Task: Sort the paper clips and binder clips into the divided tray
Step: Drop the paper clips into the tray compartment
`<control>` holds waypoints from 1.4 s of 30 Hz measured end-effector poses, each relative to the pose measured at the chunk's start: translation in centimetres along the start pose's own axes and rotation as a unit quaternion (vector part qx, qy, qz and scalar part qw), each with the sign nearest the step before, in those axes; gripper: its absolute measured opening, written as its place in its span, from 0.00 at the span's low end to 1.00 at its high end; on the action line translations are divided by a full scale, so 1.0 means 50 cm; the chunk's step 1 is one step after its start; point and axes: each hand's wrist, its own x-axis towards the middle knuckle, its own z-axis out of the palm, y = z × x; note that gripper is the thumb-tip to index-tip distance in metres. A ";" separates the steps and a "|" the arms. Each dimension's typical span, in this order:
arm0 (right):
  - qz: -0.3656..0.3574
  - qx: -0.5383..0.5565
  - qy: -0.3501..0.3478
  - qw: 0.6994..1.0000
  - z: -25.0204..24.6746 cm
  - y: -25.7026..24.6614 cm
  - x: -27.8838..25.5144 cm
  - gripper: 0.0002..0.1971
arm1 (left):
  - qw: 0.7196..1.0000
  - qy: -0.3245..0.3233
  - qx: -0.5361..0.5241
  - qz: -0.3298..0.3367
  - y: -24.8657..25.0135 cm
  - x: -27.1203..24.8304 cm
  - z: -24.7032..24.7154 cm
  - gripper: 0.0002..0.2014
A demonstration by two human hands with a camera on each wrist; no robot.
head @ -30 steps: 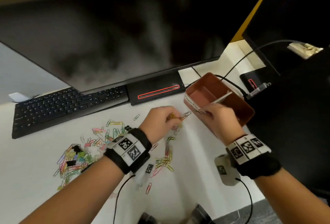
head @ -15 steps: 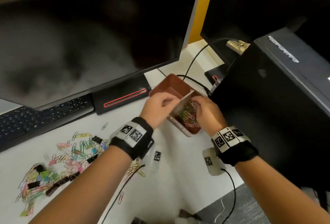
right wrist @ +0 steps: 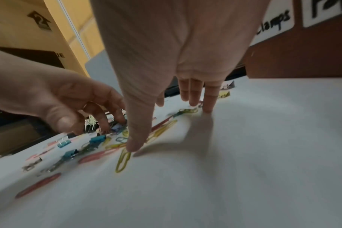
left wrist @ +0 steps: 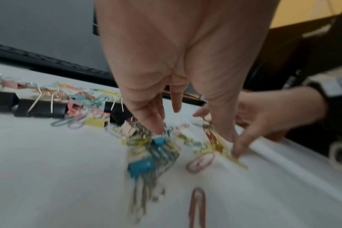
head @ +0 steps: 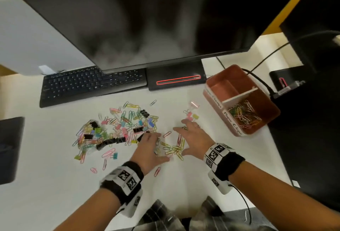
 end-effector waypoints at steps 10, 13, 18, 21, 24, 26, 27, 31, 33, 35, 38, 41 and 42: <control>-0.008 0.088 0.085 0.992 0.037 -0.012 0.051 0.17 | 0.984 0.055 0.132 0.103 -0.035 0.059 0.026 0.15; -0.015 0.075 0.096 0.992 0.038 -0.009 0.062 0.12 | 0.973 0.089 0.159 0.140 -0.042 0.077 0.017 0.02; 0.012 0.093 0.086 0.992 0.031 -0.008 0.077 0.09 | 0.961 0.060 0.233 0.137 -0.029 0.099 0.005 0.07; 0.030 0.104 0.070 0.992 0.023 -0.011 0.080 0.09 | 0.957 0.041 0.258 0.124 -0.026 0.106 0.004 0.08; 0.056 0.124 0.068 0.988 0.011 -0.018 0.082 0.07 | 0.950 0.029 0.286 0.122 -0.026 0.108 0.006 0.07; 0.070 0.129 0.060 0.987 0.003 -0.023 0.085 0.13 | 0.950 0.034 0.285 0.123 -0.028 0.109 0.005 0.06; 0.075 0.124 0.053 0.988 0.001 -0.025 0.088 0.15 | 0.951 0.036 0.280 0.123 -0.030 0.110 0.006 0.06; 0.091 0.092 0.038 0.991 -0.003 -0.028 0.100 0.10 | 0.949 0.036 0.289 0.118 -0.034 0.111 0.009 0.06; 0.093 0.100 0.042 0.990 -0.002 -0.026 0.101 0.09 | 0.951 0.040 0.282 0.119 -0.033 0.112 0.008 0.06; 0.086 0.106 0.040 0.990 -0.004 -0.021 0.099 0.09 | 0.961 0.047 0.245 0.116 -0.031 0.110 -0.001 0.09; 0.076 0.121 0.061 0.988 -0.026 -0.012 0.082 0.08 | 0.974 0.064 0.170 0.134 -0.017 0.098 -0.030 0.10; 0.064 0.135 0.149 0.977 -0.074 0.004 0.035 0.05 | 0.980 0.078 0.080 0.166 0.036 0.085 -0.069 0.07; 0.066 0.142 0.181 0.971 -0.095 0.012 0.013 0.05 | 0.981 0.073 0.048 0.176 0.067 0.083 -0.080 0.06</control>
